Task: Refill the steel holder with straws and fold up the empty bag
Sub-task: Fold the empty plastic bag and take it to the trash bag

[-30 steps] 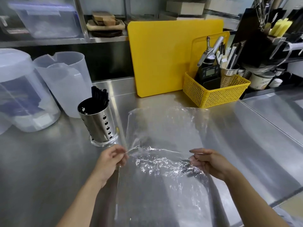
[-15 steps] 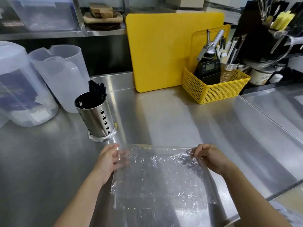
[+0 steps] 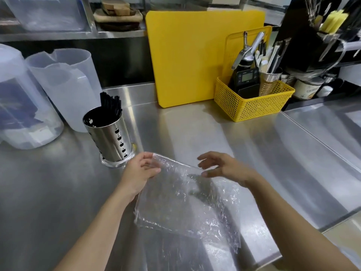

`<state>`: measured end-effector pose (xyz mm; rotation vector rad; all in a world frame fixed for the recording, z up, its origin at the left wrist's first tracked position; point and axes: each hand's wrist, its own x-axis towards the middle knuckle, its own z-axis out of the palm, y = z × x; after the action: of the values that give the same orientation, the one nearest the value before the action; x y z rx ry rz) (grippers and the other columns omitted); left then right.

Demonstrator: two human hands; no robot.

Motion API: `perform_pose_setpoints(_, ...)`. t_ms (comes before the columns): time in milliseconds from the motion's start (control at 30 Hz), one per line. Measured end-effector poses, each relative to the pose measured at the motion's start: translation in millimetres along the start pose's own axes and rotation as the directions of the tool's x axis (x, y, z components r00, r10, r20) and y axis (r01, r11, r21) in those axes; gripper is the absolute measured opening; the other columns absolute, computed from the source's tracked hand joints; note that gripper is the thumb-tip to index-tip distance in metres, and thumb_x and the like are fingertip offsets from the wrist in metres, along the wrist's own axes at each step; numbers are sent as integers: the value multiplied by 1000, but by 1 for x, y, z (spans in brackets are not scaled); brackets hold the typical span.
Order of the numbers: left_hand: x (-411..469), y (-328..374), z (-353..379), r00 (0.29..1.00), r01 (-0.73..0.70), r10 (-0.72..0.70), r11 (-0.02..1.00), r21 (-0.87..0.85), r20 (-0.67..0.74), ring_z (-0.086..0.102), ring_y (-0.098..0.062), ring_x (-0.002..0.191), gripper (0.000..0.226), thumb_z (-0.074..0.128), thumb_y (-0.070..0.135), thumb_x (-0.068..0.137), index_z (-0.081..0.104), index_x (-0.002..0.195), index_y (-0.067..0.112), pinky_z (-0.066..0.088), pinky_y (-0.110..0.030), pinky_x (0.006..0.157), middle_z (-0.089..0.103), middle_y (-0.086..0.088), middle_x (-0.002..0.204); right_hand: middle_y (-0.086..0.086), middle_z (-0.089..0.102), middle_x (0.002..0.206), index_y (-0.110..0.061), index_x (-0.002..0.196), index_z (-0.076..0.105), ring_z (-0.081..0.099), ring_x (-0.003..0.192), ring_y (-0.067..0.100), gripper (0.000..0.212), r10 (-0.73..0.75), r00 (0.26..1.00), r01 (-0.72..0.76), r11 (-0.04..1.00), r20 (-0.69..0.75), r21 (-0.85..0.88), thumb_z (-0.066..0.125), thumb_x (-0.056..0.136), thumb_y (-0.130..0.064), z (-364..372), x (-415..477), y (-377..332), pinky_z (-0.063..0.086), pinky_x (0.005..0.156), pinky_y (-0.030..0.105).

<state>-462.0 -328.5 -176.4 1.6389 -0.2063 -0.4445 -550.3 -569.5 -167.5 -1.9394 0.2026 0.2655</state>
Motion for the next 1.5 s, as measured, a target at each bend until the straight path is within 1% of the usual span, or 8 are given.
perform_pose_setpoints(167,8,14,-2,982,-180,183,981,70,-35,59,-2,74,26,68,-1,76,59,95,15,47,-8,67,62,0,85,19,62,79,-14,86,66,57,77,27,22,16,1000,-17,999,22,38,76,67,-8,15,13,3,44,74,38)
perform_pose_setpoints(300,9,1,-26,965,-22,-35,977,-212,-258,55,-10,78,13,64,28,81,60,91,20,43,-25,70,61,-1,89,8,67,64,-13,80,65,63,63,18,20,-15,986,62,957,-166,285,72,70,3,12,13,12,49,65,28)
perform_pose_setpoints(367,4,-12,-30,965,173,-232,916,-363,-126,54,-14,74,27,66,41,76,58,90,19,42,-30,67,58,-3,86,1,68,59,-9,80,63,64,54,13,21,-5,974,106,892,-224,439,65,73,11,12,13,15,50,55,21)
perform_pose_setpoints(467,-10,-30,-17,905,424,-398,868,-259,150,61,-25,87,76,75,60,49,57,107,15,49,-34,73,63,-11,97,2,67,56,-6,81,62,62,52,14,20,12,963,149,810,-270,567,64,72,12,16,14,18,48,52,20)
perform_pose_setpoints(567,-15,-34,-2,920,390,-365,892,-227,145,65,-29,94,60,77,46,62,61,107,10,51,-36,80,69,-14,103,2,67,58,-5,81,63,62,53,14,21,25,959,155,789,-283,594,66,69,12,24,14,19,50,53,19)
perform_pose_setpoints(700,-8,-31,1,970,241,-243,966,-98,-9,68,-10,63,5,68,11,78,63,77,9,47,-31,72,73,3,63,-2,65,57,-9,78,64,58,52,11,21,54,963,117,801,-266,587,69,67,8,27,10,19,43,49,18)
perform_pose_setpoints(1000,-10,-23,-14,970,203,-211,976,72,121,63,-17,78,12,67,12,80,63,92,11,49,-24,69,70,-6,88,3,63,59,-12,68,65,53,56,19,19,104,944,81,848,-314,523,68,72,6,34,-1,14,35,57,29)
perform_pose_setpoints(1500,-17,-11,-50,994,67,-75,992,105,77,49,-13,56,15,63,13,84,66,71,6,37,-17,53,59,-2,59,5,59,53,-11,61,65,54,48,16,18,144,944,-13,915,-295,404,68,78,-8,55,-19,-7,49,48,25)
